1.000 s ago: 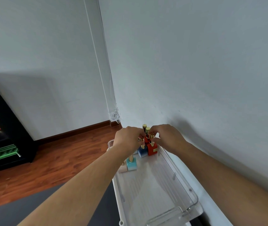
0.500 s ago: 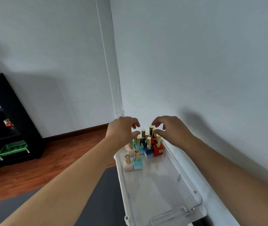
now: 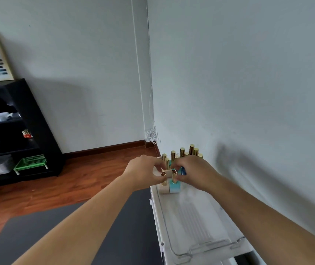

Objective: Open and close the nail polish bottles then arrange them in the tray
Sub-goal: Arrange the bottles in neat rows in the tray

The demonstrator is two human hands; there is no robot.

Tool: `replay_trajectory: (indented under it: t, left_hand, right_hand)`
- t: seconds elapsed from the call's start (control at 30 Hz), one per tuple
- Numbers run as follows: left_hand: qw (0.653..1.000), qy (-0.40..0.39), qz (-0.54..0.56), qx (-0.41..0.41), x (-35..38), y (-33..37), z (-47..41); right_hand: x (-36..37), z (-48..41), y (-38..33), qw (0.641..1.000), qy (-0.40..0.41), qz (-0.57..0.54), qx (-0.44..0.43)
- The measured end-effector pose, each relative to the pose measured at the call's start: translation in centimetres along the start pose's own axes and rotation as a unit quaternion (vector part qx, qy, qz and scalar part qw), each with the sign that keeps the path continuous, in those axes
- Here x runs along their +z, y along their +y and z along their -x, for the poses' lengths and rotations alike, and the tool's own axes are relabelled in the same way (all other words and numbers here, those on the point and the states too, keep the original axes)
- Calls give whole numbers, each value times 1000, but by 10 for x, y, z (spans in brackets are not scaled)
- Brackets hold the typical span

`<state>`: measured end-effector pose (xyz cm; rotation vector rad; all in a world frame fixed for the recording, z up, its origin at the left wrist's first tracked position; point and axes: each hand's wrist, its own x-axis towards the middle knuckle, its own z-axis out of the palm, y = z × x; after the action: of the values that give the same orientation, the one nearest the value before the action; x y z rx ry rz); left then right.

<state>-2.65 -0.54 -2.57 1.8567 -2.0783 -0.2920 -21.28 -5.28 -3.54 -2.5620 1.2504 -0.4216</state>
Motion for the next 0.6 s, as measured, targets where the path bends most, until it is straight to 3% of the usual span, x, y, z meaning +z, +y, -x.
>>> replay_trajectory:
  t: [0.6]
  left_hand:
    - [998, 38, -45, -4, 25, -2, -35]
  right_hand:
    - [-2, -23, 10, 986, 63, 146, -44]
